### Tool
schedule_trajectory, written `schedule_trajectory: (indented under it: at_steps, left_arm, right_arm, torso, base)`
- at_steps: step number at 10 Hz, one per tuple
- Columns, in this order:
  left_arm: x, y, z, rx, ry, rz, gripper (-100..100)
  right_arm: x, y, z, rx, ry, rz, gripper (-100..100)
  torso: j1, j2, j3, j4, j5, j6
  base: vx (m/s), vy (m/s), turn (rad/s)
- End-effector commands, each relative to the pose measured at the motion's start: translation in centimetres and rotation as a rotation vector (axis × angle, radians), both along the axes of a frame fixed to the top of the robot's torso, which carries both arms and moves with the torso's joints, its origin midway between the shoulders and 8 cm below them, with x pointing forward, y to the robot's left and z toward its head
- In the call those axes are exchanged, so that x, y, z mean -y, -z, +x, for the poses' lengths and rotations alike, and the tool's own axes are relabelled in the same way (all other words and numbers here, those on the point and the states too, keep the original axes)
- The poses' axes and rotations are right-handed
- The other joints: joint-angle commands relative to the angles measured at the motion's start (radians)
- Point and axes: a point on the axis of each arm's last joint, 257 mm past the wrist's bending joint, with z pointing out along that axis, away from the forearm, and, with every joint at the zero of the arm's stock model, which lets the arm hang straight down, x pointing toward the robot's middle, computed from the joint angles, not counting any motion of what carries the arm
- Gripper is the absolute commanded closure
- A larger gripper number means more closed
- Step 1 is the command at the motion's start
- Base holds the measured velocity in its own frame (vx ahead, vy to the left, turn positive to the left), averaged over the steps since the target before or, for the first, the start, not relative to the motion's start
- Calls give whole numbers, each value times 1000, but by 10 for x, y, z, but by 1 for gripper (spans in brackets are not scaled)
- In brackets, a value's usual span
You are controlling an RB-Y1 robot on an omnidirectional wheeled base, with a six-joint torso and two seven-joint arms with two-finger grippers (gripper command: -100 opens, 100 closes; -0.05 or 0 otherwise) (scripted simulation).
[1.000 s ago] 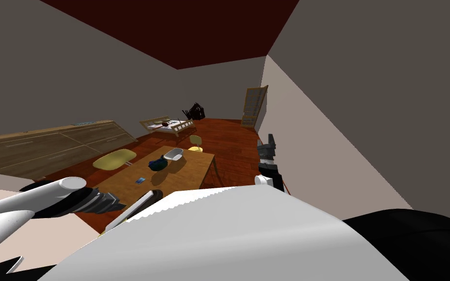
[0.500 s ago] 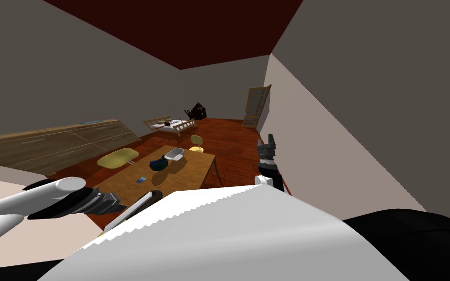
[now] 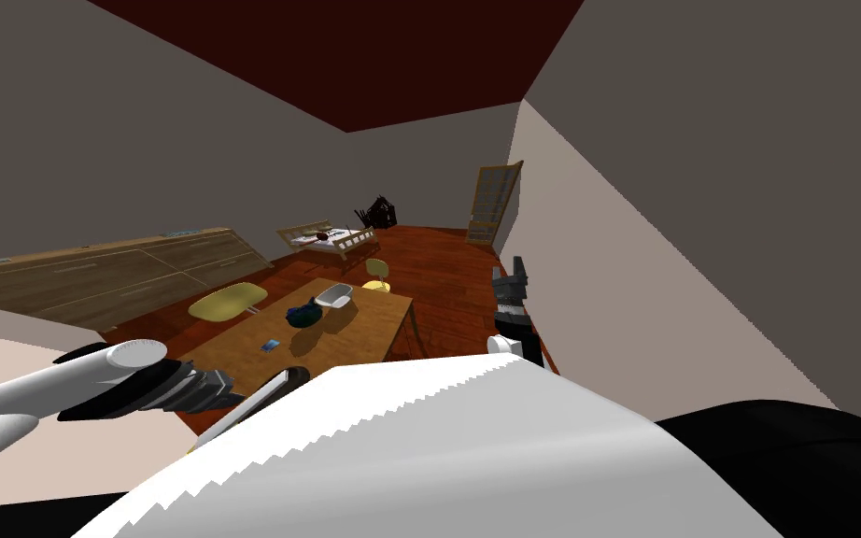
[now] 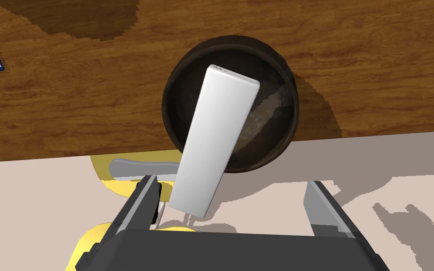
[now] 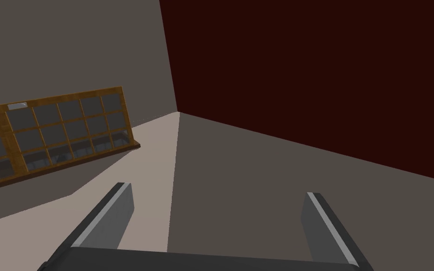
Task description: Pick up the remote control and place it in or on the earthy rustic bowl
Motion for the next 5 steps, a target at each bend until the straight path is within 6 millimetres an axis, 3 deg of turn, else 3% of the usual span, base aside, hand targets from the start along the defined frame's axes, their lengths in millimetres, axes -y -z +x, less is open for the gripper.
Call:
schedule_trajectory:
  at_steps: [1, 5]
  left_arm:
    - [0, 0, 0, 0, 0, 0, 0]
    - [0, 0, 0, 0, 0, 0, 0]
  right_arm:
    - [0, 0, 0, 0, 0, 0, 0]
    - [0, 0, 0, 0, 0, 0, 0]
  torso:
    - [0, 0, 0, 0, 0, 0]
    - [0, 1, 0, 0, 0, 0]
  base:
    - [0, 0, 0]
    - [0, 0, 0]
